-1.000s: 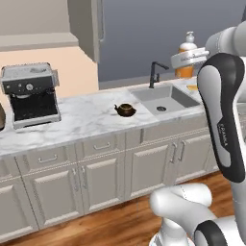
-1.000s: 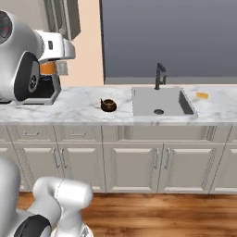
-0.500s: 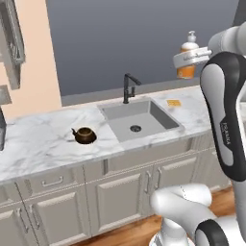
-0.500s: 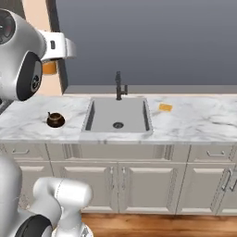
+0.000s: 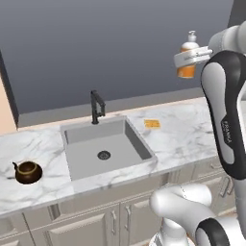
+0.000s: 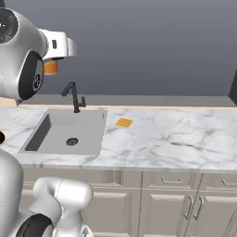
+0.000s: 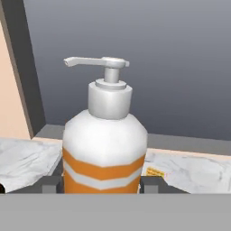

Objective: Open the cabinet. Pick the soap dispenser and place it next to the sink. Then close the cabinet.

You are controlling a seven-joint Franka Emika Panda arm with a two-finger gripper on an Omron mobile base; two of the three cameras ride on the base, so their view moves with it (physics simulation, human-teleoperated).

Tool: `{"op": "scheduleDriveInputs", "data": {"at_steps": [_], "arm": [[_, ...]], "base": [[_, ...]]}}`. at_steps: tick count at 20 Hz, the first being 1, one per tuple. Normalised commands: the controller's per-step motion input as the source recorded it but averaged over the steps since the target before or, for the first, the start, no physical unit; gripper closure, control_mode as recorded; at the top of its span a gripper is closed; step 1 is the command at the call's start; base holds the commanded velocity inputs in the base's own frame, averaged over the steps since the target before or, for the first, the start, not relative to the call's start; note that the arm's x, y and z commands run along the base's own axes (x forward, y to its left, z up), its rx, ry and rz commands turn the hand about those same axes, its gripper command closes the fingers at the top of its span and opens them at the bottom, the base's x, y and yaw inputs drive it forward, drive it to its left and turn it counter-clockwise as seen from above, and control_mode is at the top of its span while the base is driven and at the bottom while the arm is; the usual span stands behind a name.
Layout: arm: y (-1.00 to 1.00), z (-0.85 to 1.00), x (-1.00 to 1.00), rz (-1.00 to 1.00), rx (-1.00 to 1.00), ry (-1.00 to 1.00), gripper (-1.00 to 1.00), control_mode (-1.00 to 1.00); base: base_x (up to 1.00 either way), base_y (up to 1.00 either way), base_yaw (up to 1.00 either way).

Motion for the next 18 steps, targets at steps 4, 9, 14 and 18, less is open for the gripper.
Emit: {"op": "scheduleDriveInputs", "data": {"at_steps": [4, 9, 14, 18], "arm": [[0.0, 0.0, 0.0, 0.0, 0.0, 0.0, 1.0, 1.0], [0.0, 0.0, 0.0, 0.0, 0.0, 0.0, 1.0, 1.0], [0.0, 0.0, 0.0, 0.0, 0.0, 0.0, 1.0, 1.0], [0.0, 0.0, 0.0, 0.0, 0.0, 0.0, 1.0, 1.0]], "base": [[0.35, -0.23, 0.3], [0.12, -0.01, 0.21], [0.65, 0.02, 0.11], [0.45, 0.0, 0.01]]}}
